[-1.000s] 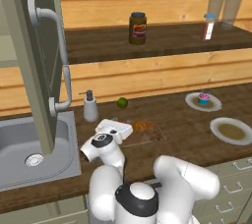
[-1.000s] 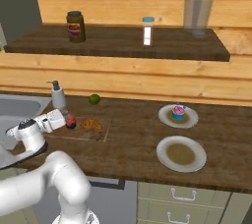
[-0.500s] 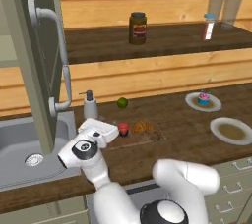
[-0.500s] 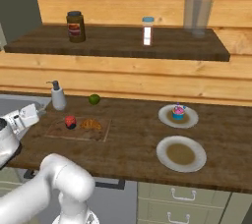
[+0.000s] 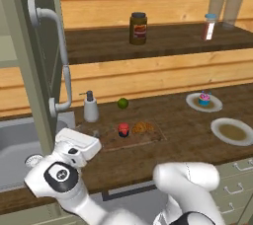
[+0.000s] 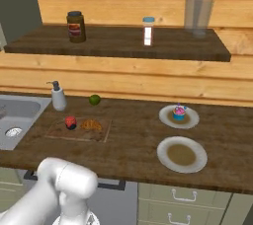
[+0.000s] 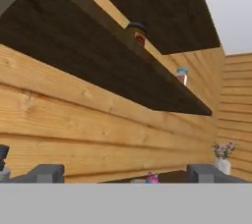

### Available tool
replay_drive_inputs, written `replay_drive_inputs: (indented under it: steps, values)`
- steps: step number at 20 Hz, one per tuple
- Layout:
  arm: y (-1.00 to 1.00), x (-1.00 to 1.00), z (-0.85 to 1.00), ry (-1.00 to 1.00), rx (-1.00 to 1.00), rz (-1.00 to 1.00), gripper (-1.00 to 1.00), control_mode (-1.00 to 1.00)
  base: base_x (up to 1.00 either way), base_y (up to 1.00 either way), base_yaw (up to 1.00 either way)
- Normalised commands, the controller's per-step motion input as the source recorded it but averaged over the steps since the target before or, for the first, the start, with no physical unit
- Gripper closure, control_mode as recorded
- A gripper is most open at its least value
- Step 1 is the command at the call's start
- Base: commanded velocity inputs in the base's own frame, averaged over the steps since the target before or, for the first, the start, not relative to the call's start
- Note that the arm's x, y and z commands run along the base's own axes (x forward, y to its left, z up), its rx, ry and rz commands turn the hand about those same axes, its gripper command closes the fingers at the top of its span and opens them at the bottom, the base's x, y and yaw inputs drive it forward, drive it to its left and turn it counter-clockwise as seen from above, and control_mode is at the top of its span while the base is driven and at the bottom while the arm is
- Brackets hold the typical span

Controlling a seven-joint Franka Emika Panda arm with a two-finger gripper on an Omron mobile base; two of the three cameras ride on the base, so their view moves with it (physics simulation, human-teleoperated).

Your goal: From the different types of pastries on the counter, select a croissant and place it on the cutting board. Then retrieve a jar of jam from the cabinet and place it alongside the croissant on the cutting board.

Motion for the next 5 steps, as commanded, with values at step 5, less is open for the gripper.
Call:
replay_drive_inputs:
  steps: [5]
  values:
    - [0.95,-1.00,0.26,-0.04,0.01,0.07,-1.00,-1.00,0.00,0.00,0.00]
